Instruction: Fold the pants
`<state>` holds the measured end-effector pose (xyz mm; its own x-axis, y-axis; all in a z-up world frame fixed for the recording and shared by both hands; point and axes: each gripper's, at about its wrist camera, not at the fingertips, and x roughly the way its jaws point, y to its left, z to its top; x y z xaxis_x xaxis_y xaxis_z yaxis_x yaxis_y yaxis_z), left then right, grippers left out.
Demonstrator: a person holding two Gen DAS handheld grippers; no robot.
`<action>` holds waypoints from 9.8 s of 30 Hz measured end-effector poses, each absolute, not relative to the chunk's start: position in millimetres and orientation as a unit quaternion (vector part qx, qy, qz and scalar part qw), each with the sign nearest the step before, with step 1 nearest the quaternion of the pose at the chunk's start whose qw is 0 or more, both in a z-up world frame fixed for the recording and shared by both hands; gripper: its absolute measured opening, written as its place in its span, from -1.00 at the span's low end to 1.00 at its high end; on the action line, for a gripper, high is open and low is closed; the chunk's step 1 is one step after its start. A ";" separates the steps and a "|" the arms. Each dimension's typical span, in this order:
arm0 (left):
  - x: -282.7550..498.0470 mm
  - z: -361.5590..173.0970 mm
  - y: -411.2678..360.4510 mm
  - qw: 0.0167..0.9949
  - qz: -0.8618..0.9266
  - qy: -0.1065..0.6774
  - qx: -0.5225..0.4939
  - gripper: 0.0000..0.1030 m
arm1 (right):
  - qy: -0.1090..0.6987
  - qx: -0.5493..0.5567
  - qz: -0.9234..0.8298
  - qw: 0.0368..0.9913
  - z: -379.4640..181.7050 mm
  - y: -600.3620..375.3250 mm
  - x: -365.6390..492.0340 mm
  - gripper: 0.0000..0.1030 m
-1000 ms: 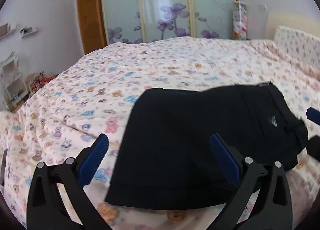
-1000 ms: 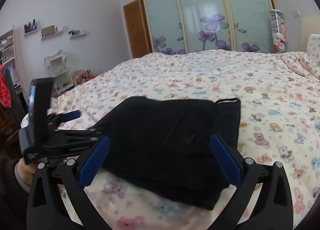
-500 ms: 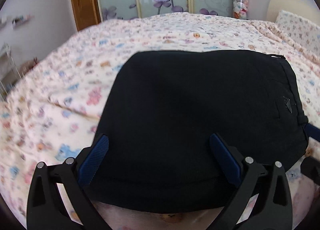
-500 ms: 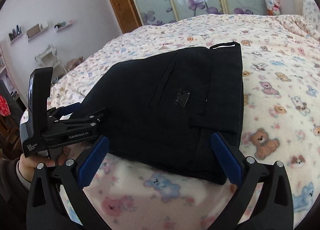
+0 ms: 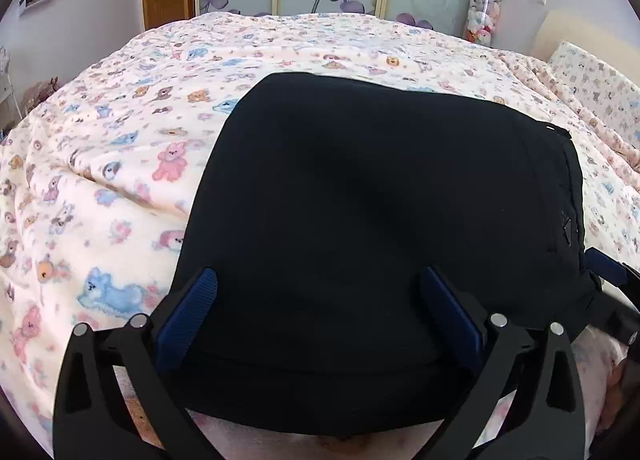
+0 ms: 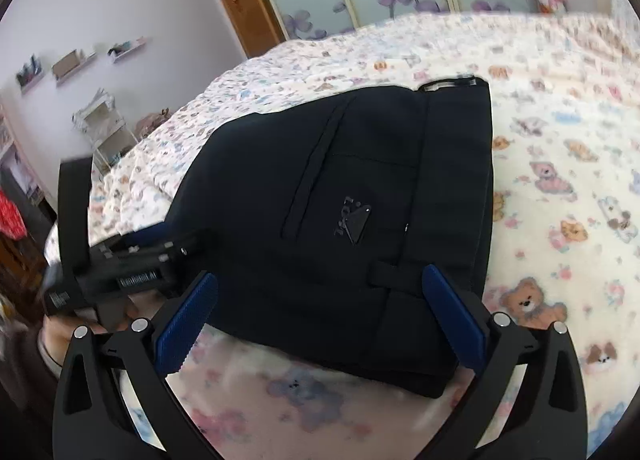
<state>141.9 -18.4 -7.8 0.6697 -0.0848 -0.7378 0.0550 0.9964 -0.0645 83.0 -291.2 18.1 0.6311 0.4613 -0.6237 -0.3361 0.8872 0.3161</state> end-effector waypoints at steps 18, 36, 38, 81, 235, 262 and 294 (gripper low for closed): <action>195.0 19.0 89.7 0.864 -0.050 0.469 -0.176 0.96 | 0.468 0.305 0.261 0.787 10.4 -391.1 171.4 0.96; 194.5 -5.9 93.9 0.859 -0.061 0.476 -0.179 0.96 | 0.498 0.240 0.288 0.782 -5.3 -350.0 193.8 0.92; 195.0 -5.4 94.4 0.859 -0.067 0.474 -0.184 0.96 | 0.494 0.232 0.294 0.784 -5.4 -344.1 195.3 0.92; 201.4 47.2 39.1 0.860 -0.157 0.459 -0.159 -0.84 | 0.395 0.305 0.342 0.796 17.0 -373.1 170.1 -0.35; 6.4 -4.2 -41.5 0.962 -0.030 0.270 0.030 0.97 | 0.270 -0.021 -0.019 0.962 -4.9 -236.4 -20.1 0.97; 6.5 -5.8 -43.4 0.961 -0.037 0.271 0.033 0.97 | 0.274 -0.013 -0.023 0.961 -8.4 -242.6 -18.9 0.97; 7.4 -5.3 -38.8 0.962 -0.037 0.269 0.026 0.97 | 0.278 -0.013 -0.020 0.960 -10.4 -247.7 -14.9 0.97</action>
